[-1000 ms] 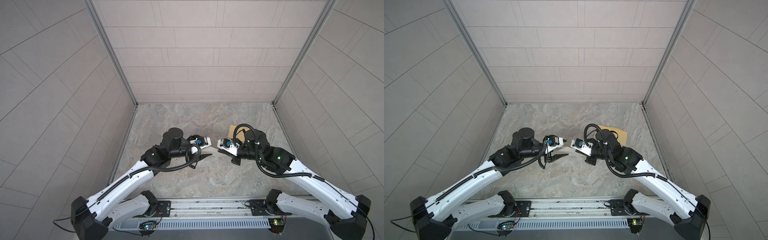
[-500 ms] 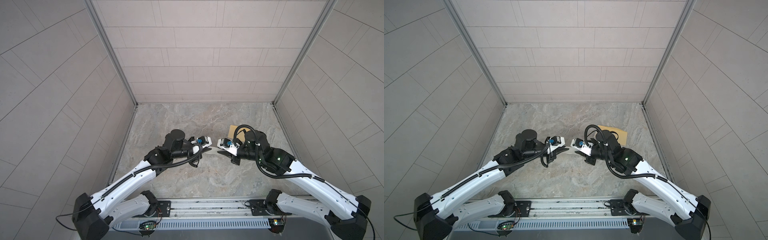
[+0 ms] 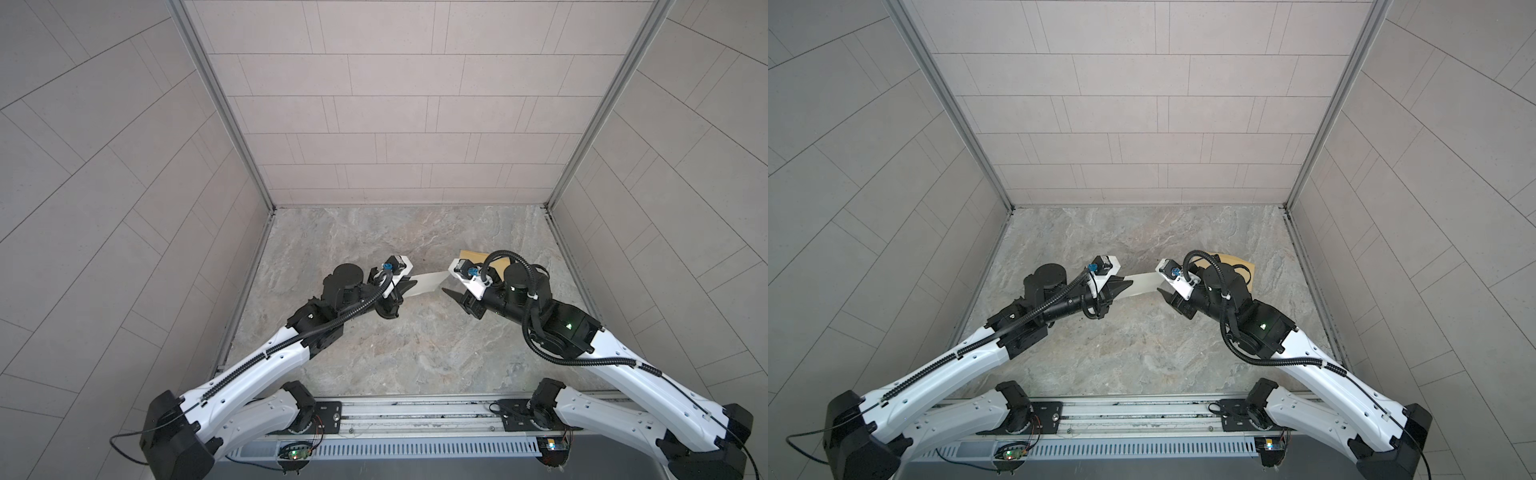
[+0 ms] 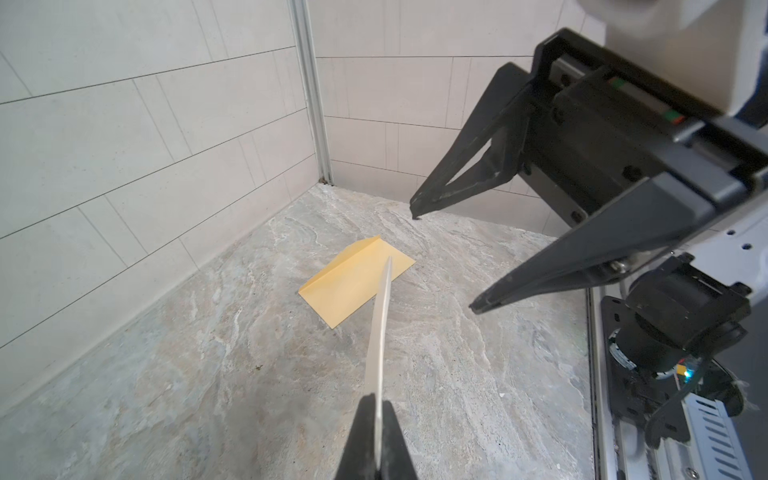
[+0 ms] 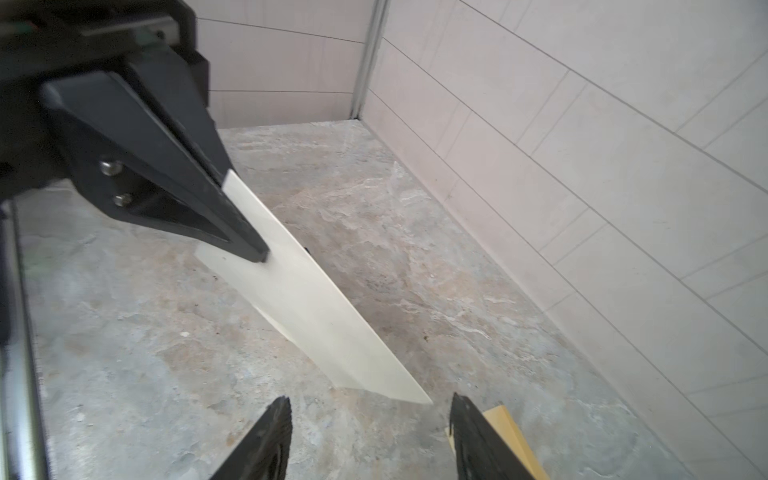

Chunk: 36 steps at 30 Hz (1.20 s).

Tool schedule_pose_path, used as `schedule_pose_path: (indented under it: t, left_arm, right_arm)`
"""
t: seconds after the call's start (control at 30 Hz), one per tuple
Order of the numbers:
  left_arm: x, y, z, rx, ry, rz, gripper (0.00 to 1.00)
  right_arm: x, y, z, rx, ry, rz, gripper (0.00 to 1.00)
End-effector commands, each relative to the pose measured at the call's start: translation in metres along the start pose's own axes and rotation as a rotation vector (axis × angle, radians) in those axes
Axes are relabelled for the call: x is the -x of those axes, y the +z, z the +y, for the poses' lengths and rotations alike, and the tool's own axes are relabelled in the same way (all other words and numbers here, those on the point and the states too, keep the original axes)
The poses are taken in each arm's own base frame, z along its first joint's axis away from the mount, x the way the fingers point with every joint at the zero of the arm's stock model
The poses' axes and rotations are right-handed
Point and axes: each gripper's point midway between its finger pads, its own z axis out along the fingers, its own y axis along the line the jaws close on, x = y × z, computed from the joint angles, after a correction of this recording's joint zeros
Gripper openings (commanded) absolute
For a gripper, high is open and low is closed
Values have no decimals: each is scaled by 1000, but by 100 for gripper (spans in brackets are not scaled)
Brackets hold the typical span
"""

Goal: Place the letter into the envelope and seal it

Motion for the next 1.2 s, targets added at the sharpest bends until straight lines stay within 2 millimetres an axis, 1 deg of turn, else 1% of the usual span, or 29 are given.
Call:
schedule_pose_path:
  t: [0.0,0.07,0.17,0.2,0.3,0.4,0.5,0.67,0.7,0.77,0.87,0.93,1.0,1.07,1.17]
  left_arm:
    - [7,0,8,50,-51,-24,0]
    - [6,1,11,61,-86,-22,0]
    - [9,1,20,107,-155,-39,0]
    - [11,1,23,124,-181,-49,0]
    - [17,0,31,157,-243,-75,0]
    - [21,-2,37,184,-274,-90,0]
    - [20,-3,38,185,-287,-84,0]
    - [18,-4,36,180,-286,-68,0]
    - [16,-4,36,179,-286,-64,0]
    - [15,-5,36,175,-283,-62,0]
    - [14,-5,37,179,-283,-60,0]
    - [14,-6,39,187,-290,-62,0]
    - [12,-6,42,198,-305,-60,0]
    - [11,-6,47,213,-329,-61,0]
    - [8,-8,57,239,-377,-71,0]
  right_arm:
    - [-1,-1,-33,-154,81,20,66]
    - [-3,0,-38,-165,107,27,71]
    - [-2,1,-36,-124,155,13,83]
    - [-1,1,-35,-112,172,5,85]
    - [-2,2,-38,-114,223,2,89]
    - [-7,2,-51,-163,278,14,92]
    - [-22,3,-74,-239,356,46,92]
    - [-59,9,-124,-374,471,141,94]
    - [-66,11,-132,-394,479,163,98]
    - [-80,16,-148,-425,482,220,99]
    - [-101,23,-164,-481,454,320,99]
    - [-112,29,-169,-486,420,376,99]
    - [-118,37,-169,-470,402,410,99]
    - [-118,45,-165,-426,402,407,99]
    - [-113,51,-159,-380,405,366,99]
